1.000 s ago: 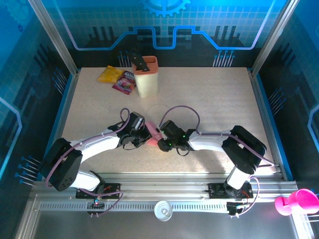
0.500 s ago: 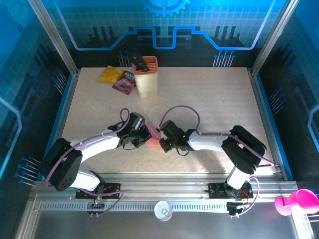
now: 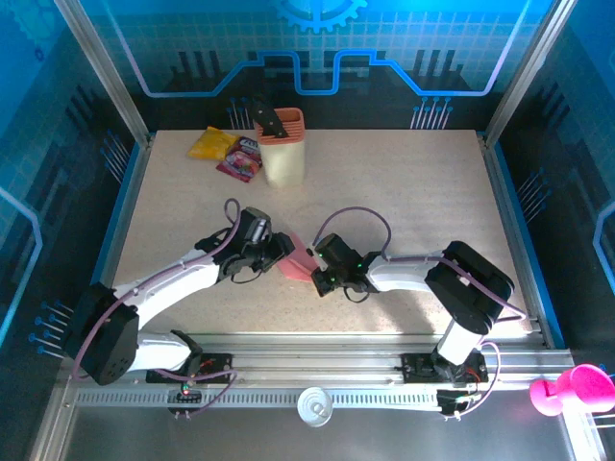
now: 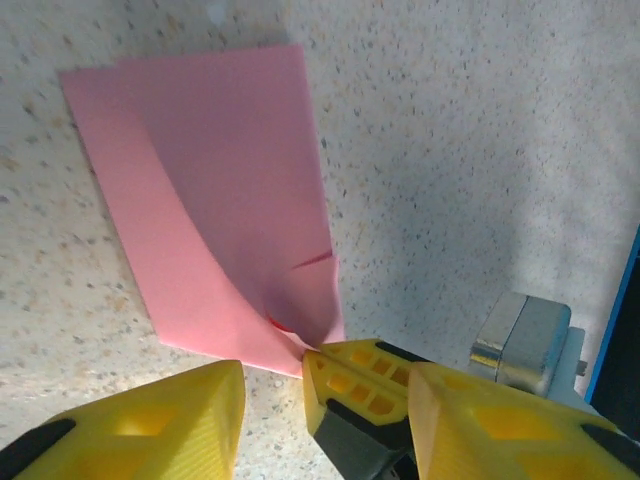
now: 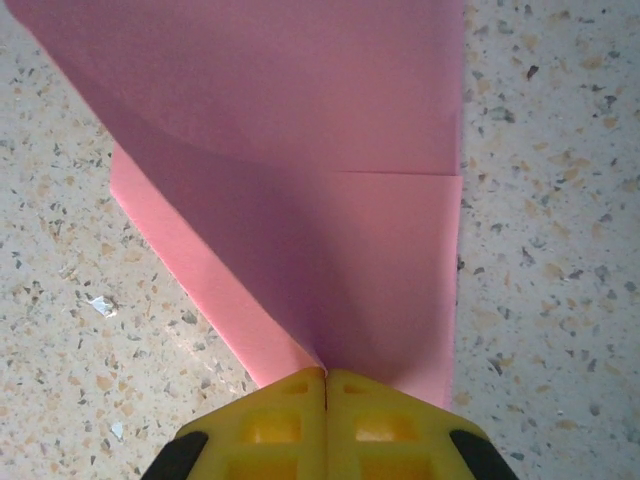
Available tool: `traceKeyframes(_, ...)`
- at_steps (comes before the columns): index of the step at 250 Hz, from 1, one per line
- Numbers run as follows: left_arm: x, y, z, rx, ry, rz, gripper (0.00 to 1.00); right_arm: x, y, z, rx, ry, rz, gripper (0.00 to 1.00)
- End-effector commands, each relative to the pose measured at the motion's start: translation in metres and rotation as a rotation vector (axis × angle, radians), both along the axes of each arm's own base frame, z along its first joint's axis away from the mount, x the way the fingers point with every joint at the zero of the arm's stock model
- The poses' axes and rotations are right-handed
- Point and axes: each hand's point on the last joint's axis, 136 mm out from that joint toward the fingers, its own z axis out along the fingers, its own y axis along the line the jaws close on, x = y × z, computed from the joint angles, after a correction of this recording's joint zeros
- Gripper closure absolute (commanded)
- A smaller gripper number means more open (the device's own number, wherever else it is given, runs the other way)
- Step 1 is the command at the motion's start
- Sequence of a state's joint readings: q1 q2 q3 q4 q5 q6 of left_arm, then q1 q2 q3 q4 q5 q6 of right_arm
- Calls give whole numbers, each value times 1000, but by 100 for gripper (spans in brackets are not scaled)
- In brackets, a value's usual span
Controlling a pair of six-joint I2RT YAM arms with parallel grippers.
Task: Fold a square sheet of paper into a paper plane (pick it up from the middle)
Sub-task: Fourth fold the wing at the center of the table.
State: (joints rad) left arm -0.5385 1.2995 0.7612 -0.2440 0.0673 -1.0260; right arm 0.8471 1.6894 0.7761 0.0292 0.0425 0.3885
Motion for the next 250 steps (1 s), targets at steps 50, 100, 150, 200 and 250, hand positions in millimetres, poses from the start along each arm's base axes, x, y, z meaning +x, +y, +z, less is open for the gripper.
traceKeyframes(50, 6, 5, -15, 62, -13, -148, 36, -8, -8, -7, 54, 71, 2, 100)
traceKeyframes(100, 13, -14, -28, 41, 34, -244, 34, -10, -7, -8, 62, 89, 6, 100)
traceKeyframes(150, 15, -21, -36, 32, 58, -273, 34, -10, -4, -6, 98, 119, 7, 100)
traceKeyframes(200, 16, -16, -33, 47, 46, -253, 33, -12, -2, -2, 165, 183, 3, 100)
traceKeyframes(250, 16, -15, -25, 32, 2, -243, 33, -15, 0, -6, 238, 281, -4, 100)
